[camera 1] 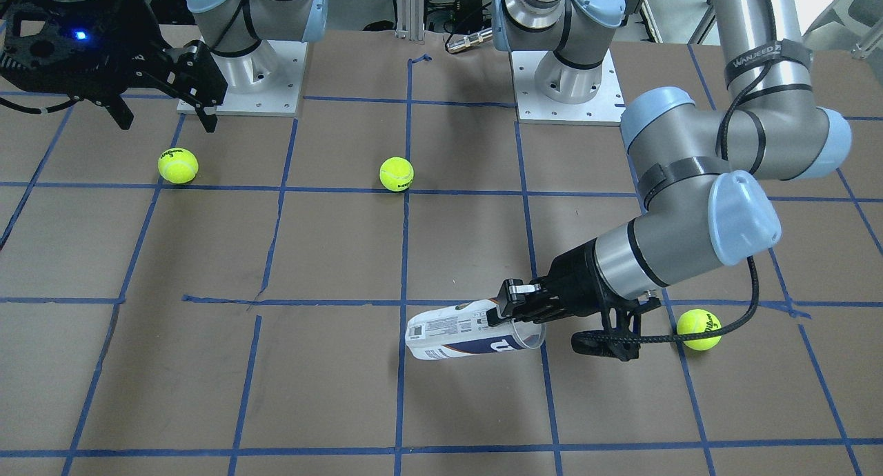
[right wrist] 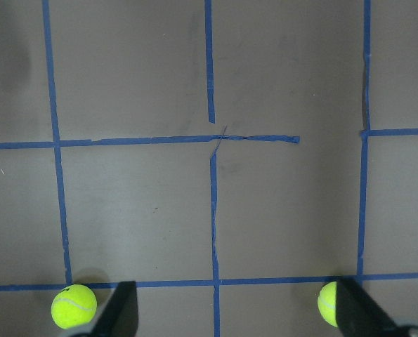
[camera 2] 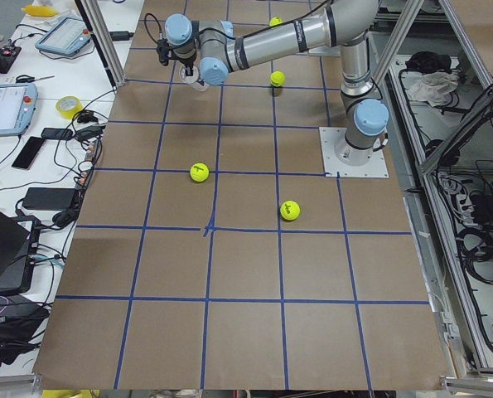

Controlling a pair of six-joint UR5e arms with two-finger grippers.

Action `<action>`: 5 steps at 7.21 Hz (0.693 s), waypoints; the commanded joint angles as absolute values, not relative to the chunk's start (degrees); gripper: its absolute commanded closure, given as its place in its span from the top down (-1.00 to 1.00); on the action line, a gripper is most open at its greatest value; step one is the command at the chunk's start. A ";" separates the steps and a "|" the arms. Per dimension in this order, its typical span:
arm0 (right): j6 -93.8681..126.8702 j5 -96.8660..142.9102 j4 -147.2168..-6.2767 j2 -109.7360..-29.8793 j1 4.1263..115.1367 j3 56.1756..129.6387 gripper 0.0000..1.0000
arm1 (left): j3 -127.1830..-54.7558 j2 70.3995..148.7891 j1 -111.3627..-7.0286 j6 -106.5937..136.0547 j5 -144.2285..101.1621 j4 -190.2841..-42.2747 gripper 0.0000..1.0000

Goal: Lift up tennis ball bucket
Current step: 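Lift the can with the left gripper and swing it upright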

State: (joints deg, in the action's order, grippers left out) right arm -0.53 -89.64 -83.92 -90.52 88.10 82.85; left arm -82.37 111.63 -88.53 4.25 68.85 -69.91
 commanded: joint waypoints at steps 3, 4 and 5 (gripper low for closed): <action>-0.61 -90.09 -84.64 -90.53 87.98 83.23 1.00 | -79.10 113.37 -100.96 4.66 95.67 -69.09 -1.00; -0.53 -90.09 -84.55 -90.53 87.98 83.23 1.00 | -79.54 114.42 -102.29 4.75 97.89 -68.04 -1.00; -0.53 -90.17 -84.55 -90.53 87.98 83.23 1.00 | -80.15 115.65 -103.26 4.66 98.00 -63.94 -1.00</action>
